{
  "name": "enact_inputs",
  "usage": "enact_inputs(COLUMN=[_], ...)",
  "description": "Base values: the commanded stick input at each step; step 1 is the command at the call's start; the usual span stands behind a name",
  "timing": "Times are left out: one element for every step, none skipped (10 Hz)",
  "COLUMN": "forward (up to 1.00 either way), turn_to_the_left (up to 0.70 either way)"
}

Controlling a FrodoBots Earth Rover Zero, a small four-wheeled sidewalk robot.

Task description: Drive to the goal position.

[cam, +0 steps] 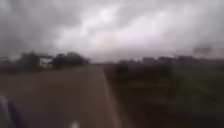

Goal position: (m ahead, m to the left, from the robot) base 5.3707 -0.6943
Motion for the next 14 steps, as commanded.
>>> enact_inputs(forward=[0.85, 0.85, 0.85, 0.85, 0.85, 0.85, 0.85, 0.85, 0.85, 0.85, 0.85, 0.85, 0.85, 0.85], turn_to_the_left=[0.00, 0.00, 0.00, 0.00, 0.00, 0.00, 0.00, 0.00, 0.00, 0.00, 0.00, 0.00, 0.00, 0.00])
